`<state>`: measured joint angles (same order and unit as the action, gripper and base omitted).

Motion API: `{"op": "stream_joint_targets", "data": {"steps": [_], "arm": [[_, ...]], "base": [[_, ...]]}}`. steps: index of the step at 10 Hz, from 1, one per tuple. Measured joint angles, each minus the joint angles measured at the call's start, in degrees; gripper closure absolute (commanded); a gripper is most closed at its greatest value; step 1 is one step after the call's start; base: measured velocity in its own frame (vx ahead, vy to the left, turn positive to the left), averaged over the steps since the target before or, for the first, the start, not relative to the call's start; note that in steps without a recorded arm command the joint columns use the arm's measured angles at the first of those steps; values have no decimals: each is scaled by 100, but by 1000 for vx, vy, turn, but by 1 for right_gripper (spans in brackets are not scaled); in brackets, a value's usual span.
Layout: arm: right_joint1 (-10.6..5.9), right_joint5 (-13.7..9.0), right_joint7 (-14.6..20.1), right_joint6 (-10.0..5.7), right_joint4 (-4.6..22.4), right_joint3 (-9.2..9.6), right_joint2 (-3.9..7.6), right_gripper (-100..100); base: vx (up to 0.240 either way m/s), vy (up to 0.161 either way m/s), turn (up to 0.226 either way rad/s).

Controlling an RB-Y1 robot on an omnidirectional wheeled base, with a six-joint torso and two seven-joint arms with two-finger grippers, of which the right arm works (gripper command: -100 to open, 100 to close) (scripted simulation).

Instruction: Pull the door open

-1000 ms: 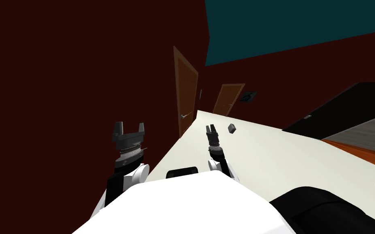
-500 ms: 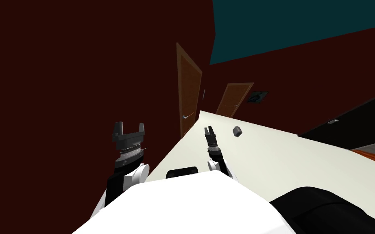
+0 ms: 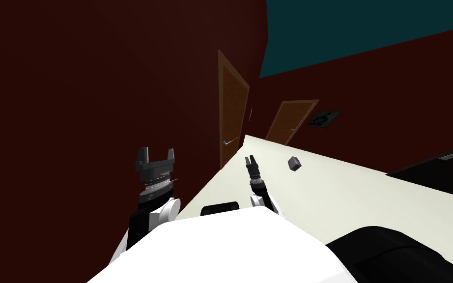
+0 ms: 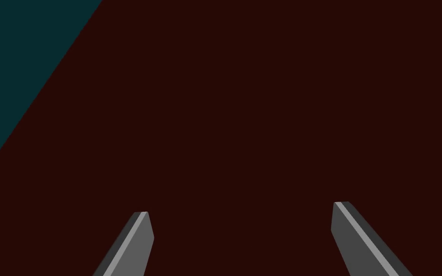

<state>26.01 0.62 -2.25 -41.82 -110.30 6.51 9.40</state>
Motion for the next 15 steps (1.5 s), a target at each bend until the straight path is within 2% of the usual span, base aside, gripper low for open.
{"op": "stream_joint_targets", "data": {"steps": [4, 9, 15], "arm": [[-26, -84, 171, -165, 440, 65, 161, -100], [-219, -195, 390, -409, 1211, 135, 344, -100], [-324, -323, 648, -696, 2015, 246, 572, -100]], "base": [[97, -40, 140], [81, -49, 132], [89, -49, 152]]}}
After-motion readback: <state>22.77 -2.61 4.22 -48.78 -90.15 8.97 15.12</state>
